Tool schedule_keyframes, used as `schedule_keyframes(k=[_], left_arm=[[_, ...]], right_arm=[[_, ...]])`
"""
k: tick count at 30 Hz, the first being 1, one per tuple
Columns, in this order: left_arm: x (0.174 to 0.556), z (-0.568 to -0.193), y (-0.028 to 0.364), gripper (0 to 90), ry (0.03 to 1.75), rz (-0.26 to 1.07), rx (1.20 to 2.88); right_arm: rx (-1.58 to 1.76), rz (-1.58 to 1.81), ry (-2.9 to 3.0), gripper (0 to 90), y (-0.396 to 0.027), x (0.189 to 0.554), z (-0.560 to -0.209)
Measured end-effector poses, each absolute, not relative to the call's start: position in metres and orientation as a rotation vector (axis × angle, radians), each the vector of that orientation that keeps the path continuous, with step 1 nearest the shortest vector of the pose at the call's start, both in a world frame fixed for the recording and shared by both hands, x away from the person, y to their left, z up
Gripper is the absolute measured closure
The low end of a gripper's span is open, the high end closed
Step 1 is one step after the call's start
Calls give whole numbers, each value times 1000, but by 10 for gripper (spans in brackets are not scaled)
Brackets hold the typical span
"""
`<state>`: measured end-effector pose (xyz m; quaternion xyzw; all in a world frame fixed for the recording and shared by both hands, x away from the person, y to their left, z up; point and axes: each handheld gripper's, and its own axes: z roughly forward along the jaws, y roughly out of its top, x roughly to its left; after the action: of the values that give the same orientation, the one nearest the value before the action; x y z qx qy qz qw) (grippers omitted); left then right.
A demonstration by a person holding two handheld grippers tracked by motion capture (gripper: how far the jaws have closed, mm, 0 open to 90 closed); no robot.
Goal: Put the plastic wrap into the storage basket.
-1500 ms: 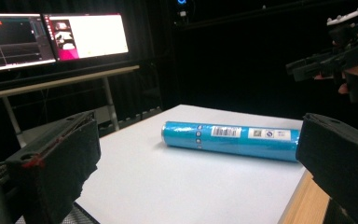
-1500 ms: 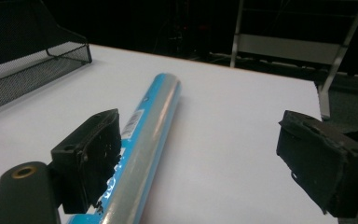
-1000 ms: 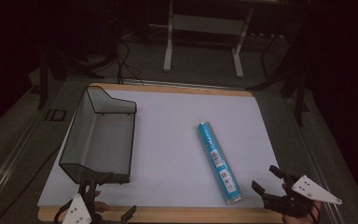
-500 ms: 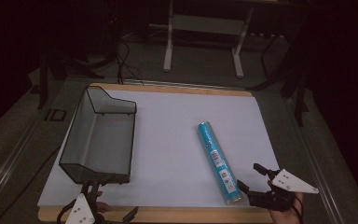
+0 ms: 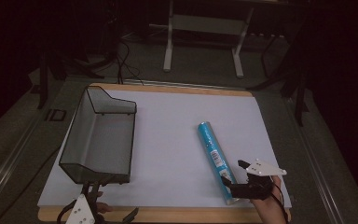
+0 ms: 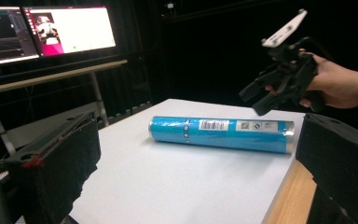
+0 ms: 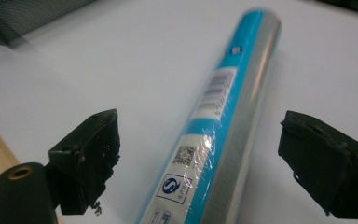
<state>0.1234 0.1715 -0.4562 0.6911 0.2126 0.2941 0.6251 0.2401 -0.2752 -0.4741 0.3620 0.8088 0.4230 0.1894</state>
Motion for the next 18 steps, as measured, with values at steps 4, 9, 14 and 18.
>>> schedule_keyframes(k=[4,9,14,18], left_arm=[[123,-456,172,6,490,672,1581],[123,-456,172,6,491,672,1581],[123,-456,172,6,491,667,1576],[123,-456,172,6,489,665,1577]], right_arm=[[1096,1093,2301,105,-267,249,-477],[1243,967,2327,102,-257,263,-478],[1330,876,2395,102,-251,276,-477],[1375,809,2413,102,-244,284,-473]])
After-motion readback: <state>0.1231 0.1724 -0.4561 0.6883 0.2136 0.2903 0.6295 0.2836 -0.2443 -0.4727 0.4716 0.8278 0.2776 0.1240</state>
